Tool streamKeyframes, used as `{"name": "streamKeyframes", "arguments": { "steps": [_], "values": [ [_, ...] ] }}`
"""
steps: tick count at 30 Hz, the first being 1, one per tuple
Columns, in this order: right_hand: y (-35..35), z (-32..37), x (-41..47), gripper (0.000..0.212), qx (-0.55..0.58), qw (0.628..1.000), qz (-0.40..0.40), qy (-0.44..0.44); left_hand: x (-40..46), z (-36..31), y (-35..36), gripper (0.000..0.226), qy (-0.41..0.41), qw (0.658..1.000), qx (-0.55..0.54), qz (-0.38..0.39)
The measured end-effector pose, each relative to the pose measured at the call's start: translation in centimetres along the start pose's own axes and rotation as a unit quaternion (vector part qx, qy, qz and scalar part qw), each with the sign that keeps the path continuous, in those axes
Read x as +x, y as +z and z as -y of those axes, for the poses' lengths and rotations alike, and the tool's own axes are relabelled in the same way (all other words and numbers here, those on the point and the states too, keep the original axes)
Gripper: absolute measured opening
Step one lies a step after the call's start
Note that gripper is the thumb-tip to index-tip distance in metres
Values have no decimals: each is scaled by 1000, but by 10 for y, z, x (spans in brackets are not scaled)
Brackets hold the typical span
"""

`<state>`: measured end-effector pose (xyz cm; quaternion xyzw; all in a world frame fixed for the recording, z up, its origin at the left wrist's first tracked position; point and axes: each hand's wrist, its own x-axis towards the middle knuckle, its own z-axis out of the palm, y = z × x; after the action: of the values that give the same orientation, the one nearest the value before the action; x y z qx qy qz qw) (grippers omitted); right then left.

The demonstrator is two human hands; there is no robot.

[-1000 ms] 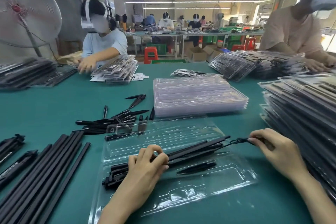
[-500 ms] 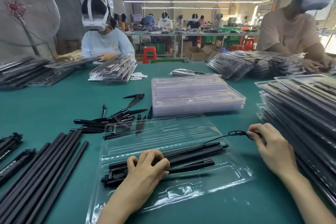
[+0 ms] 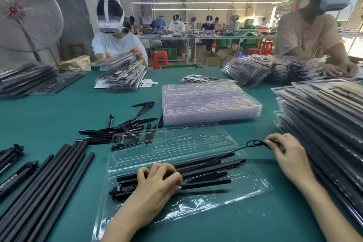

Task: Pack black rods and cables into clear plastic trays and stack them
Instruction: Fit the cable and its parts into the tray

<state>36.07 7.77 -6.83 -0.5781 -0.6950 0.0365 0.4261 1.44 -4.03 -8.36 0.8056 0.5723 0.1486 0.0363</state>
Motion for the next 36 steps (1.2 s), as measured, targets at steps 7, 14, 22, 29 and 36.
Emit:
{"name": "streamKeyframes", "arguments": {
  "steps": [7,14,22,29,36],
  "values": [
    [4,-1,-1,4,30,999,-14,13,0,-4,1,20,-56,998,-33,-17],
    [13,-2,-3,5,21,999,27,11,6,-7,4,49,-112,991,59,52],
    [14,14,-13,17,84,981,154,83,6,-8,1,44,-130,988,15,84],
    [-1,16,-8,21,257,915,246,190,2,1,-2,38,-97,990,-3,102],
    [-8,16,-12,18,199,933,262,142,-6,17,-5,40,-60,992,-2,114]
  ]
}}
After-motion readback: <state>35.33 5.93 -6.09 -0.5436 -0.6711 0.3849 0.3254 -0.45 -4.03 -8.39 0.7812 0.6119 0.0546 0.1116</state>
